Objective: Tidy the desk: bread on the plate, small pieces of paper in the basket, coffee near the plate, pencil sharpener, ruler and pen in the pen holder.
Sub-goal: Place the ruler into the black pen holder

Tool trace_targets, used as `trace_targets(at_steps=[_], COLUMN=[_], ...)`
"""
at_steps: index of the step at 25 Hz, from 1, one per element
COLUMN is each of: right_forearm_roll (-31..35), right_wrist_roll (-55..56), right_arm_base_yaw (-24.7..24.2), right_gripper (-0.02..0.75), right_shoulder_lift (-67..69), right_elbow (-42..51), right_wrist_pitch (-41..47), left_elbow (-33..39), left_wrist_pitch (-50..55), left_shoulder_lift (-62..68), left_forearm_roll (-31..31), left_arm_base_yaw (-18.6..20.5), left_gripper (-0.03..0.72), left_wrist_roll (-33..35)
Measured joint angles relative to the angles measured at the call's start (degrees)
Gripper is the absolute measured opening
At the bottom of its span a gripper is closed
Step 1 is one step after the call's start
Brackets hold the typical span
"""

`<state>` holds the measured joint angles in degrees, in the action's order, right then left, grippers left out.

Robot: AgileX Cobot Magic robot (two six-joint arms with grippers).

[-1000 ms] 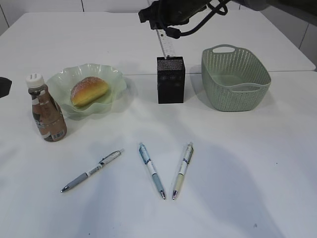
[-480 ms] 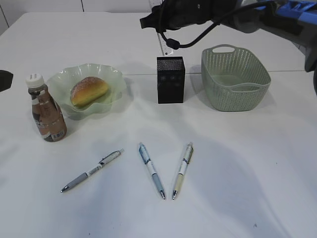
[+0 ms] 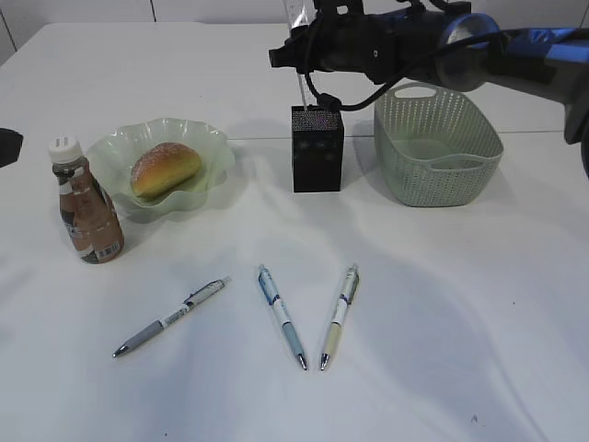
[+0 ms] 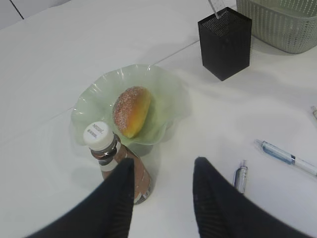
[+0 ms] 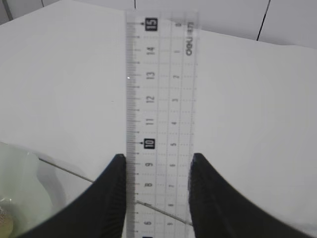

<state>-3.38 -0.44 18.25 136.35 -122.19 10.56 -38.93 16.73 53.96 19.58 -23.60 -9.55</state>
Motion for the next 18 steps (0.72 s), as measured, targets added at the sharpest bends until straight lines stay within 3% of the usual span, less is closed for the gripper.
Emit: trace_targets(at_steps=[3, 18], right_forearm_roll=[0.0, -0.1], right_wrist_roll=[0.4, 0.4], right_arm_base_yaw=[0.0, 0.0], right_gripper=[0.304, 0.304], right_shoulder_lift=[0.0, 0.0], right_elbow=[4.2, 15.0], right_wrist_pitch=[-6.9, -23.9], left_elbow=[0.0, 0.0], left_wrist_pitch=[0.0, -0.3], left_shoulder_lift=[0.0, 0.0], left_forearm_roll=[0.4, 2.0], left_arm_base_yaw=[0.0, 0.0], left_gripper=[0.276, 0.276], left_wrist_roll=[0.0, 0.0])
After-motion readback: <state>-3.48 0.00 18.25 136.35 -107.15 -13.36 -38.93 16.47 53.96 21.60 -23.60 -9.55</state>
